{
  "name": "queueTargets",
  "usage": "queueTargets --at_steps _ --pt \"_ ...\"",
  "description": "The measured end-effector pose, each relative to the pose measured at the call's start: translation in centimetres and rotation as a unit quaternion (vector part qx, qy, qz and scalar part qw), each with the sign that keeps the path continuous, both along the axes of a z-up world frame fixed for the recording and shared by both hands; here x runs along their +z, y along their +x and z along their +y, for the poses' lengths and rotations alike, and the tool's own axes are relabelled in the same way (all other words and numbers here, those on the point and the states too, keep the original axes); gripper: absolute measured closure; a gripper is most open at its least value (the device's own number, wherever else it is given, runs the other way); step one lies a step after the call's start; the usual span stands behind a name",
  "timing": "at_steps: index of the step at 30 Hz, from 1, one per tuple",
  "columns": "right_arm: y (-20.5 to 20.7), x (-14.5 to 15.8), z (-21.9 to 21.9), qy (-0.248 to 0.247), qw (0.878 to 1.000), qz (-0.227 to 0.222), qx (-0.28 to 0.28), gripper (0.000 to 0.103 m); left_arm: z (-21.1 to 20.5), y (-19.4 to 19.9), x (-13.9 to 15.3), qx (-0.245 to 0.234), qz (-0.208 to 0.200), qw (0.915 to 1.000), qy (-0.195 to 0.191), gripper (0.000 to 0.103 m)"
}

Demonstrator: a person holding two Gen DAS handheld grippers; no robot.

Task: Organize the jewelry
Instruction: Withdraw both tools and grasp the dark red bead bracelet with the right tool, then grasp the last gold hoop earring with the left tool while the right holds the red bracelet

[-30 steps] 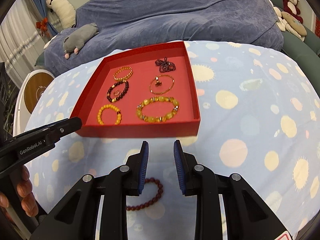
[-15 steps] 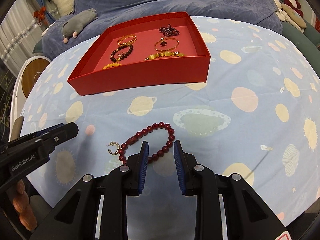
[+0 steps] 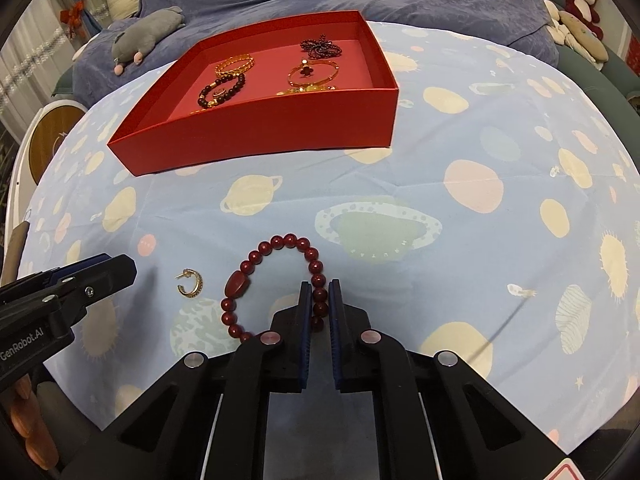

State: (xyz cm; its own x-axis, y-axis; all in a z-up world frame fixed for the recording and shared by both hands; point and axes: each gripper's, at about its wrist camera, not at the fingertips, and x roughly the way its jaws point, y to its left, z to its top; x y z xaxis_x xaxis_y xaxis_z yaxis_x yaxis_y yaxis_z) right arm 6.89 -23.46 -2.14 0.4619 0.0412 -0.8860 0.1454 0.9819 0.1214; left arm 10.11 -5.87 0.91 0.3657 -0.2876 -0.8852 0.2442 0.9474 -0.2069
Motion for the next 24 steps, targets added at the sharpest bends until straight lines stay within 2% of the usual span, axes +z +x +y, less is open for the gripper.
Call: queueTargets --at_steps 4,11,17,21,24 --pt "-0.6 0.0 -1.1 0.01 1.0 0.001 -0.016 0.096 -1.4 -0.5 -0.2 -0.019 0.001 0.9998 -0.002 0.065" --pt "-1.0 -0.1 -1.4 0.019 1.0 0.0 -0.019 0.096 -3.7 -0.6 -1.2 -0.043 0.001 0.9991 0.004 0.066" --pt "-1.1 -0.1 -1.6 0.024 1.0 -0.001 -0.019 0.096 -4.1 -0.4 -1.8 -0.047 -0.004 0.9988 0.014 0.072" --pt "-1.1 -0.1 -1.6 0.027 0.999 -0.001 -0.02 0.096 -4.3 -0.4 -1.9 -0.054 -0.012 0.9982 0.021 0.084" --pt "-1.1 0.0 -1.6 0.029 0.999 0.0 -0.02 0.096 -4.3 -0.4 -1.9 -0.059 -0.015 0.9979 0.022 0.085"
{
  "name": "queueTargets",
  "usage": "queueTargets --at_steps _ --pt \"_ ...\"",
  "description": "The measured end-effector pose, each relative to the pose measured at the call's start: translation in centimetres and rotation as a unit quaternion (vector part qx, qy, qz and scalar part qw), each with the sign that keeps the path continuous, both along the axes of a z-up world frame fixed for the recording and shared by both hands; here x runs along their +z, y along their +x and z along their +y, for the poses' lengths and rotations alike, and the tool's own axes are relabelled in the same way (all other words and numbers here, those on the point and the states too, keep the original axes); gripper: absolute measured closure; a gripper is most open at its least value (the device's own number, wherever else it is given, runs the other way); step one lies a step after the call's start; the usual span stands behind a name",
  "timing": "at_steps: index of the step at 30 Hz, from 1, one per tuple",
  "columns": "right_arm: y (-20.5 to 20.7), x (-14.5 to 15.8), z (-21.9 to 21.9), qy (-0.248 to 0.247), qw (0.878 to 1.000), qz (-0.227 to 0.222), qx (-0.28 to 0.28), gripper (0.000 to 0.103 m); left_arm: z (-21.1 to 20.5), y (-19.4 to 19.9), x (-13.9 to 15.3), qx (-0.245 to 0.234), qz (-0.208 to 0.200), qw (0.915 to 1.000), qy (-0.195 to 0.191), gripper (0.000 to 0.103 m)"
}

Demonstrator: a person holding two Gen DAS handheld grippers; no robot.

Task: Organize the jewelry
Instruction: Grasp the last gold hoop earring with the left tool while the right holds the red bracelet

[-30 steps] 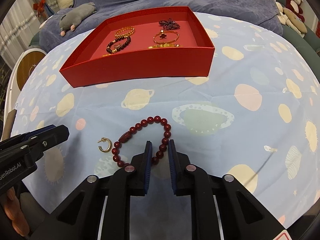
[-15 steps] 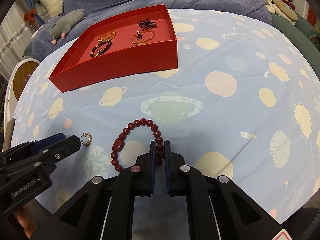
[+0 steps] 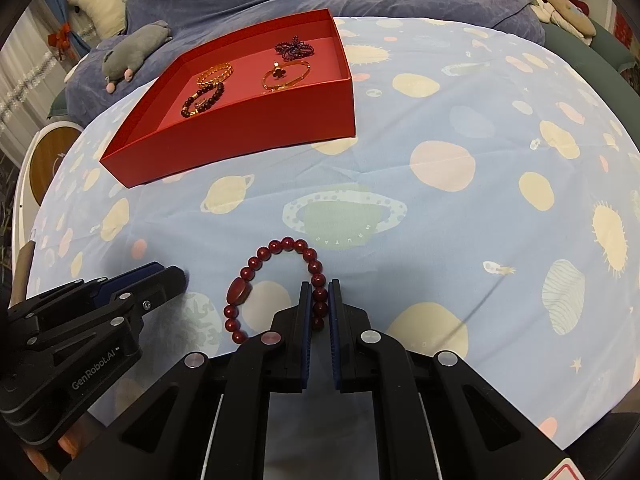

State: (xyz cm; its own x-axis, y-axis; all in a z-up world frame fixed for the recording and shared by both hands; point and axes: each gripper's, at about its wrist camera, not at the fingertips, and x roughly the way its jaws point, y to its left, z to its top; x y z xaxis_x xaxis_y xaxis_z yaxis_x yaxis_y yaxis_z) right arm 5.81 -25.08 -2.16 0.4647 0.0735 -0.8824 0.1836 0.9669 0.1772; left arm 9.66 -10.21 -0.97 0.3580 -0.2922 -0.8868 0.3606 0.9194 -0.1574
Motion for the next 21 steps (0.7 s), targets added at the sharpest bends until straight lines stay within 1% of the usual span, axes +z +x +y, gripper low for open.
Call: queueTargets --at_steps 2,3,6,9,13,14,15,16,17,18,21 --pt "0.0 0.1 -0.1 0.001 1.0 0.0 0.0 0.096 0.1 0.0 0.0 -0.001 0.002 1.0 0.0 0.085" --pt "0.0 0.2 0.0 0.001 1.0 -0.001 0.0 0.096 0.2 0.0 0.1 0.0 0.003 1.0 -0.002 0.096" --pt "-0.1 0.5 0.1 0.005 1.0 -0.005 -0.001 0.096 0.6 0.1 0.2 0.004 0.015 0.9998 -0.01 0.096" --pt "-0.2 1.1 0.4 0.005 1.0 -0.011 0.004 0.096 1.0 -0.2 0.7 0.006 0.01 0.9999 -0.012 0.097" --pt "-0.3 1.3 0.4 0.005 1.0 -0.014 0.004 0.096 1.6 -0.2 0.8 0.017 0.015 0.9996 -0.019 0.096" --pt "-0.4 1.3 0.3 0.005 1.0 -0.013 0.003 0.096 1.7 -0.3 0.8 0.018 0.018 0.9994 -0.024 0.094" --pt "-0.4 1.3 0.3 0.005 1.0 -0.014 0.004 0.096 1.7 -0.3 0.8 0.018 0.022 0.9992 -0.028 0.085" --pt "-0.4 1.3 0.3 0.005 1.0 -0.014 0.003 0.096 1.6 -0.4 0.8 0.02 0.024 0.9991 -0.029 0.072" --pt "-0.5 1.3 0.3 0.005 1.0 -0.014 0.003 0.096 1.5 -0.5 0.7 0.021 0.023 0.9991 -0.029 0.067" --pt "-0.5 1.3 0.3 0.005 1.0 -0.014 0.003 0.096 1.3 -0.6 0.7 0.019 0.02 0.9992 -0.028 0.066" --pt "-0.6 1.2 0.2 0.006 1.0 -0.013 0.002 0.096 0.3 -0.7 0.1 0.006 0.018 0.9998 -0.012 0.066"
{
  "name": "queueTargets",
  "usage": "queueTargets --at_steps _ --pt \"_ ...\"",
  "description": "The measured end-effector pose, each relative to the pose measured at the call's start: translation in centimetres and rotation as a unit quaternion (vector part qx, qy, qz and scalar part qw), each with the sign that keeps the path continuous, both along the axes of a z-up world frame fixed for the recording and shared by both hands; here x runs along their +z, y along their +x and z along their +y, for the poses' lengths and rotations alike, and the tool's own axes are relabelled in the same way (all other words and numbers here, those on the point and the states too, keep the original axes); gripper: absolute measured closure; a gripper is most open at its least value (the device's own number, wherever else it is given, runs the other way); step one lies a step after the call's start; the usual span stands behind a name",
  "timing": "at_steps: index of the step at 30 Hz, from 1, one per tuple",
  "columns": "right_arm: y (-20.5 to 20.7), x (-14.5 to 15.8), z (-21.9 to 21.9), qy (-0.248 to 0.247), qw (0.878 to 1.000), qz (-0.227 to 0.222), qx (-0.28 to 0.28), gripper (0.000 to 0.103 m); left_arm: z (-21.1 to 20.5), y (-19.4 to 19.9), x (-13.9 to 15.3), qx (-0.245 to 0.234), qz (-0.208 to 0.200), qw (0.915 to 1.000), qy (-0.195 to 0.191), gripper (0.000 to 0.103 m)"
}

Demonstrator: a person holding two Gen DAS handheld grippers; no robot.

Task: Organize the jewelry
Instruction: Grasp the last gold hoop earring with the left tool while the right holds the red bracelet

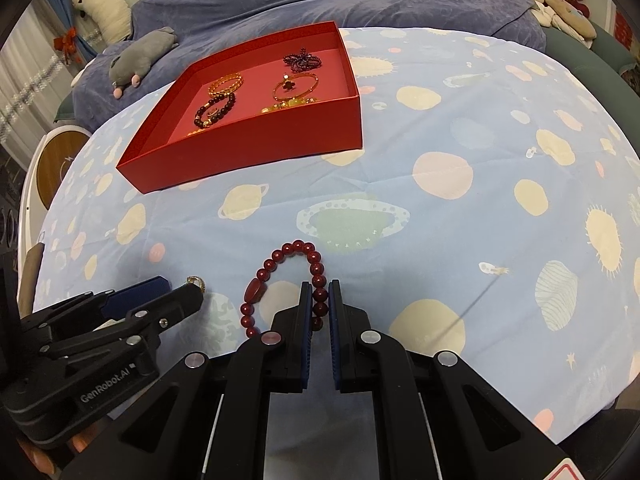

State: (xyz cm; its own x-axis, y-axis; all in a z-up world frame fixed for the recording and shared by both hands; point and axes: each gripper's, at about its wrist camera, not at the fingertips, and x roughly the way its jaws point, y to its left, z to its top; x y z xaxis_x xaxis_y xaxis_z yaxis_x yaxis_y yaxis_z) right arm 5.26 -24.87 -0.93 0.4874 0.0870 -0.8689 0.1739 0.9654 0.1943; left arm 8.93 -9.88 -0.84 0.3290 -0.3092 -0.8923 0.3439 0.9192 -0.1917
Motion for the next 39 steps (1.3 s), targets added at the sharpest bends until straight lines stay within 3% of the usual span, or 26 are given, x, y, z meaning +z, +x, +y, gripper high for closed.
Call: queueTargets --at_steps 4,6,13,15,24,26,28,29,35,37,39 --pt "0.0 0.0 -0.1 0.001 1.0 0.001 0.0 0.096 -0.6 -0.1 -0.1 -0.008 -0.019 0.9996 0.017 0.071" --pt "-0.1 -0.1 -0.1 0.002 1.0 0.001 -0.001 0.096 -0.8 -0.1 -0.1 -0.016 -0.024 0.9994 0.022 0.083" --pt "-0.1 -0.1 -0.1 0.003 1.0 0.002 -0.003 0.096 -0.6 -0.5 0.0 -0.024 -0.027 0.9991 0.023 0.084" --pt "-0.2 0.2 0.0 0.005 1.0 -0.001 -0.001 0.096 -0.4 -0.5 0.2 -0.022 -0.023 0.9993 0.019 0.097" --pt "0.0 1.1 0.4 0.005 1.0 -0.011 0.006 0.096 0.8 -0.6 0.8 -0.008 -0.017 0.9998 0.002 0.096" --pt "0.0 1.1 0.5 0.004 1.0 -0.011 0.008 0.096 0.9 -0.5 0.7 -0.003 -0.011 0.9999 -0.002 0.091" --pt "-0.1 1.0 0.5 0.005 1.0 -0.01 0.007 0.096 0.8 -0.6 0.5 0.0 -0.007 1.0 -0.004 0.072" --pt "-0.1 1.0 0.5 0.005 1.0 -0.01 0.007 0.096 0.6 -0.6 0.5 0.001 -0.011 0.9999 -0.002 0.07" --pt "-0.1 1.0 0.4 0.005 1.0 -0.01 0.006 0.096 -0.9 -1.3 0.0 -0.026 -0.026 0.999 0.025 0.072" --pt "-0.1 1.0 0.4 0.006 1.0 -0.01 0.005 0.096 -1.1 -1.5 -0.1 -0.037 -0.035 0.9981 0.035 0.085" --pt "-0.1 0.9 0.3 0.007 1.0 -0.009 0.004 0.096 -1.0 -1.8 -0.1 -0.044 -0.039 0.9975 0.038 0.085"
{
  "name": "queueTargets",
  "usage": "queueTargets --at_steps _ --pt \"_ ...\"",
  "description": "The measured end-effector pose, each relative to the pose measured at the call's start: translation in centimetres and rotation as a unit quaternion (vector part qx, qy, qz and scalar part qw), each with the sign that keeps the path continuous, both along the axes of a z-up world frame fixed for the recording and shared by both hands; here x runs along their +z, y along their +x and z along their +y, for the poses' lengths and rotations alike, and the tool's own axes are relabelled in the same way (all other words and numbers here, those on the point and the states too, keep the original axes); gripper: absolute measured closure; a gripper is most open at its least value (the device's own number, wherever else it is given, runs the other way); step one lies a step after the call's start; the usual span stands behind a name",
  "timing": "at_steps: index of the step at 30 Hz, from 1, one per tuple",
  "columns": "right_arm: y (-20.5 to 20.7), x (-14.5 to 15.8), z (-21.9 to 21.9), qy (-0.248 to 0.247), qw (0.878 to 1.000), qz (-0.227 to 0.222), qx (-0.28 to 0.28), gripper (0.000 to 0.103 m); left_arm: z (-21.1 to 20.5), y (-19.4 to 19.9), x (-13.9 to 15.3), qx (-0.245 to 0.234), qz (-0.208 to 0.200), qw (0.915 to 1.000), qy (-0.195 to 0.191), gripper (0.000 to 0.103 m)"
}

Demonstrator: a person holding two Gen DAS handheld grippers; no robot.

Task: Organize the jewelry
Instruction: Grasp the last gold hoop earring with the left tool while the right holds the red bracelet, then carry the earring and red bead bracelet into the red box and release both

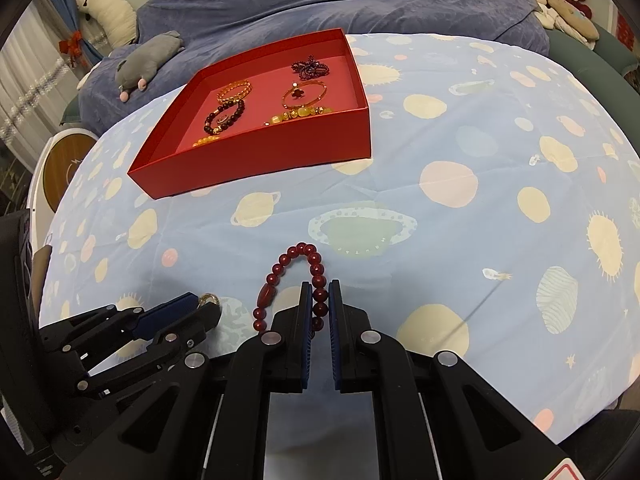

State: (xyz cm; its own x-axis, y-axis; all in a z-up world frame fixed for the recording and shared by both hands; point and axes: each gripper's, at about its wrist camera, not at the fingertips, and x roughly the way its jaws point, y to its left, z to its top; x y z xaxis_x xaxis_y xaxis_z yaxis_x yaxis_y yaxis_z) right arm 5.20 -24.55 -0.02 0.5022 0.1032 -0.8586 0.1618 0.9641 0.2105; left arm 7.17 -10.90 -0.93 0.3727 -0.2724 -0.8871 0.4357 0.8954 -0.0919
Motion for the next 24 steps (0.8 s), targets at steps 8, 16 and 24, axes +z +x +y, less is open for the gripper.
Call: queueTargets --at_steps 8,16,24 --pt "-0.1 0.1 -0.1 0.002 1.0 -0.002 0.001 0.096 0.8 -0.5 0.6 0.001 0.001 0.9999 -0.012 0.086" --pt "0.1 1.7 0.5 0.008 1.0 -0.02 0.012 0.096 2.3 0.1 3.2 0.023 -0.002 0.9986 -0.047 0.086" --pt "2.3 5.9 1.0 0.008 0.998 -0.056 0.036 0.096 3.4 2.4 7.1 0.036 -0.026 0.9968 -0.067 0.086"
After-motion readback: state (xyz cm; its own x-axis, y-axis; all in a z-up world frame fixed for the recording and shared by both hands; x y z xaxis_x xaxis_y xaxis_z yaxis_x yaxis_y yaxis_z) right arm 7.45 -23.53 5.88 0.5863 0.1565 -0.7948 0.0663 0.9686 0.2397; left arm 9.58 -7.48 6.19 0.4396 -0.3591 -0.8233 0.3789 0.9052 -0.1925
